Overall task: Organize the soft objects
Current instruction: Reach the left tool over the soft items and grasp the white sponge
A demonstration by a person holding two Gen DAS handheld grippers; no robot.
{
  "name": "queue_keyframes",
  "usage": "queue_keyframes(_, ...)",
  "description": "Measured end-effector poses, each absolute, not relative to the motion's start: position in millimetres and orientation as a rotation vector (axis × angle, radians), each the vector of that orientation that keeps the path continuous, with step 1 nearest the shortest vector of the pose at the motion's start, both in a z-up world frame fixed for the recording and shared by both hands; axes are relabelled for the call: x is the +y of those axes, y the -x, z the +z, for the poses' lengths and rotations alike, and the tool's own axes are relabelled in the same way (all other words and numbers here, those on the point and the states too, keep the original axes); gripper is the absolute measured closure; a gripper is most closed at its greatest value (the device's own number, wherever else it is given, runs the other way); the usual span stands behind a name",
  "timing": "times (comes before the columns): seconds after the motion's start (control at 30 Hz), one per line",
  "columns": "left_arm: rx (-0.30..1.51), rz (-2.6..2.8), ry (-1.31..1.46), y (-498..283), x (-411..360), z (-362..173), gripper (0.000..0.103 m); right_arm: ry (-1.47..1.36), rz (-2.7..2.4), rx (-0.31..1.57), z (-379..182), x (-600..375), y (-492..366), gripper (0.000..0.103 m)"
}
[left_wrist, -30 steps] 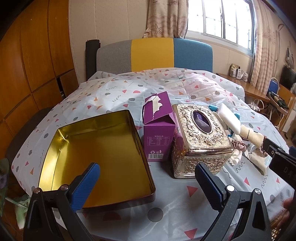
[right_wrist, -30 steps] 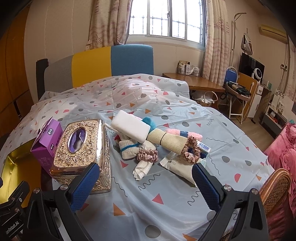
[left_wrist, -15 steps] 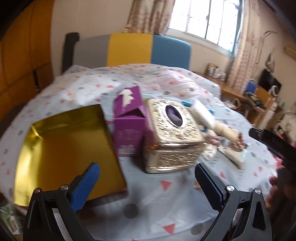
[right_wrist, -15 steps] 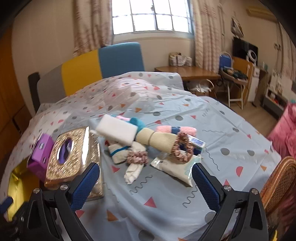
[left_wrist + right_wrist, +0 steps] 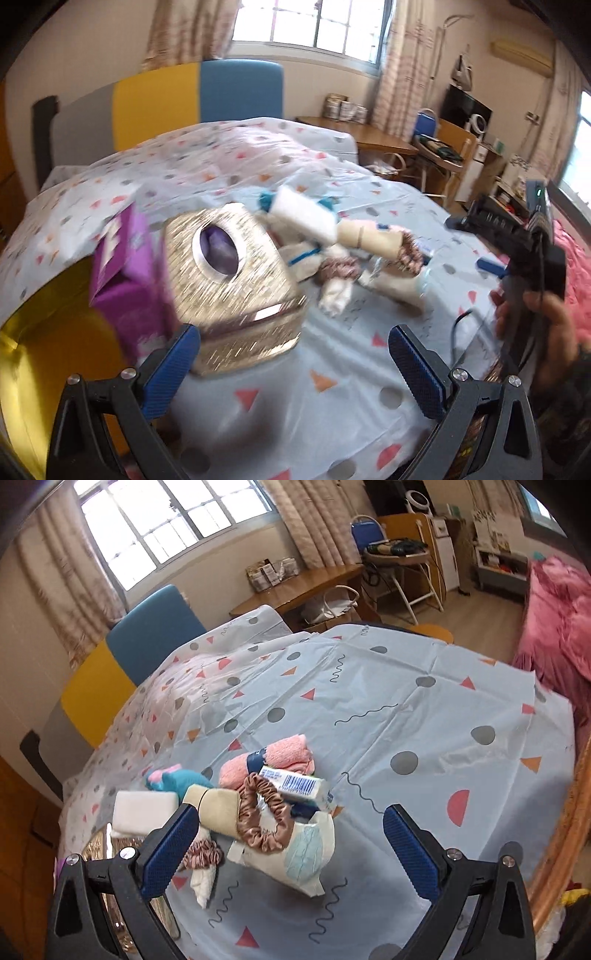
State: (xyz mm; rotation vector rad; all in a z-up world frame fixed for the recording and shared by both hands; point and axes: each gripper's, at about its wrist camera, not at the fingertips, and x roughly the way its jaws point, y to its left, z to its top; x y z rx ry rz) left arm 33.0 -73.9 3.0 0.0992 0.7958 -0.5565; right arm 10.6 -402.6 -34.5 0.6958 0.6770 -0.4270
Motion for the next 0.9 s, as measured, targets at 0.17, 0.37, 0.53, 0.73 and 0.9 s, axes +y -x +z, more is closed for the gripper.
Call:
queue_keyframes(0.17,0.889,-0.594,-0.053,-87,-106,21,0.005,-0.695,-0.402,0.669,-34,-401,-13,0.001)
queue_keyframes(0.37,1.061,-0.604,0.153,-160,-146,22,0.008,-0.731,-0.384,0.655,-37,-405,-11,0.001)
queue_keyframes(0.53,1.151,-0.512,0.188,-197,-173,4,0.008,-0.766,-0.358,0.654,-40,-409,-11,0.001)
queue_keyframes(0.73,1.047,-0.412,0.027,-235,-202,6,0.005,-0.802,-0.315,0.658,-43,-410,-11,0.001)
queue_keyframes(0.9,1.13,-0.388,-0.02,-269,-210,-27,0.004,-0.82,-0.296,0.653,-44,-411,-11,0.001)
